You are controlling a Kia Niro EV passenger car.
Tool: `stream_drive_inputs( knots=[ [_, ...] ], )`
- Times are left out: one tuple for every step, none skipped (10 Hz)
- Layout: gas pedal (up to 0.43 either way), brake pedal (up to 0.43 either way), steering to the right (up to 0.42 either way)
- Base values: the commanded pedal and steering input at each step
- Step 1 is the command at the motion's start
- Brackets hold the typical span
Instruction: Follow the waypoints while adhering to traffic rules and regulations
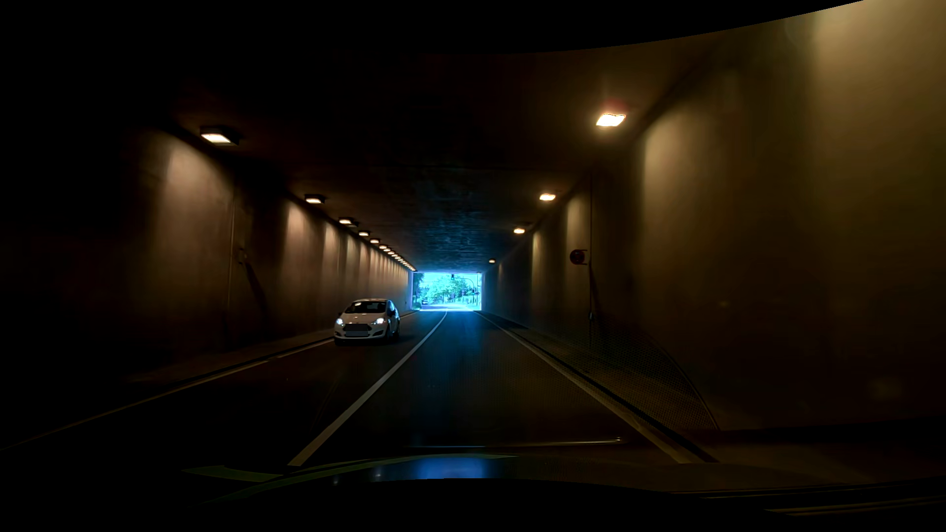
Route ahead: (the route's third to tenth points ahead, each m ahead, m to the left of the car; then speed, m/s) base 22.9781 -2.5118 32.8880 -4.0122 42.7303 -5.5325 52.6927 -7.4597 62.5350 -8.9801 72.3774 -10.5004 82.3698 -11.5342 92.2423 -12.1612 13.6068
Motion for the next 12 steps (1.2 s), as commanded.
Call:
stream_drive_inputs(
  knots=[
    [0.059, 0.000, -0.007],
    [0.059, 0.000, -0.007],
    [0.059, 0.000, -0.007],
    [0.047, 0.000, -0.007],
    [0.047, 0.000, -0.006],
    [0.047, 0.000, -0.006],
    [0.047, 0.000, -0.005],
    [0.047, 0.000, -0.004],
    [0.039, 0.000, -0.003],
    [0.039, 0.000, -0.002],
    [0.039, 0.000, -0.002],
    [0.039, 0.000, -0.003]
  ],
)
